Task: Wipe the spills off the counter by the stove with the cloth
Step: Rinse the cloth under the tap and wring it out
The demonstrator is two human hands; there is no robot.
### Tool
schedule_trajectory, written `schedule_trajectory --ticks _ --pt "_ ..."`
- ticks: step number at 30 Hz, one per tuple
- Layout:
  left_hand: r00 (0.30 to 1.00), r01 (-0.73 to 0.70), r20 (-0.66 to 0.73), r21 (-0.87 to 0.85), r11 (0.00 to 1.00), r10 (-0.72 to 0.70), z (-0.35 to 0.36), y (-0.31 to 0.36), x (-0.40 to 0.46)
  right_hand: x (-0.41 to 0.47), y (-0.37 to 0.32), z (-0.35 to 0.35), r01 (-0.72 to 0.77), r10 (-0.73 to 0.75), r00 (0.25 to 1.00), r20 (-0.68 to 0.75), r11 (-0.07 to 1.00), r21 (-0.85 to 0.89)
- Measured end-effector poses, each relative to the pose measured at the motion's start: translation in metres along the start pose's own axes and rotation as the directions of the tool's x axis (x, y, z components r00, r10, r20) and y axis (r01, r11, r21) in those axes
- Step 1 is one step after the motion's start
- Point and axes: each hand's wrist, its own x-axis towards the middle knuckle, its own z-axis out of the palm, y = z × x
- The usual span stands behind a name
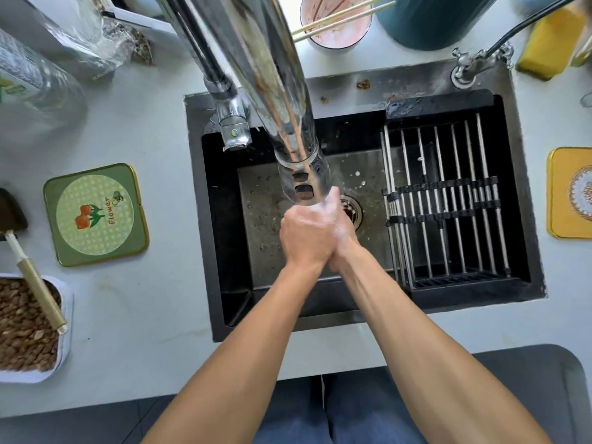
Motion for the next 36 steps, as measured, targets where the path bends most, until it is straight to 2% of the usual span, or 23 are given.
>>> schedule_trajectory --ticks 1,2,7,10,13,18,22,27,31,36 --pt "0.998 0.058 0.015 0.009 0.998 -0.058 -0.003 -0.008 0.01 -0.003 -0.002 -0.002 -0.038 0.034 0.999 0.039 0.994 0.099" --pt "0.997 0.072 0.026 0.0 0.997 -0.072 -0.008 -0.018 0.02 0.0 -0.002 -0.007 -0.028 0.022 0.998 0.058 0.994 0.102" --pt "0.99 0.114 0.086 -0.074 0.991 -0.108 -0.026 -0.046 0.03 0.001 -0.005 -0.021 0.159 -0.161 0.987 -0.003 0.981 -0.114" --pt "0.994 0.075 0.09 -0.121 0.99 -0.065 -0.029 -0.044 0.017 0.001 -0.007 -0.024 0.169 -0.168 0.986 0.02 0.982 -0.081" --pt "0.999 0.028 0.041 -0.258 0.966 -0.018 -0.03 -0.041 0.001 0.006 -0.004 -0.03 0.192 -0.191 0.981 0.036 0.981 -0.026" --pt "0.971 0.063 0.233 -0.454 0.889 0.05 -0.027 -0.036 -0.017 0.002 -0.004 -0.043 0.208 -0.197 0.975 0.1 0.972 -0.113" --pt "0.939 -0.004 0.302 -0.464 0.886 0.162 -0.031 -0.04 -0.017 -0.001 -0.002 -0.052 0.326 -0.3 0.941 0.158 0.926 -0.189" --pt "0.9 -0.001 0.39 -0.447 0.895 0.196 -0.04 -0.042 -0.013 -0.004 0.001 -0.06 0.346 -0.32 0.937 0.139 0.905 -0.249" --pt "0.935 0.043 0.34 -0.401 0.915 0.105 -0.039 -0.044 -0.011 -0.004 0.0 -0.064 0.365 -0.353 0.93 0.099 0.873 -0.323" --pt "0.94 0.22 0.327 -0.37 0.902 -0.096 -0.042 -0.048 0.004 -0.002 -0.014 -0.071 0.343 -0.349 0.934 0.077 0.817 -0.462"
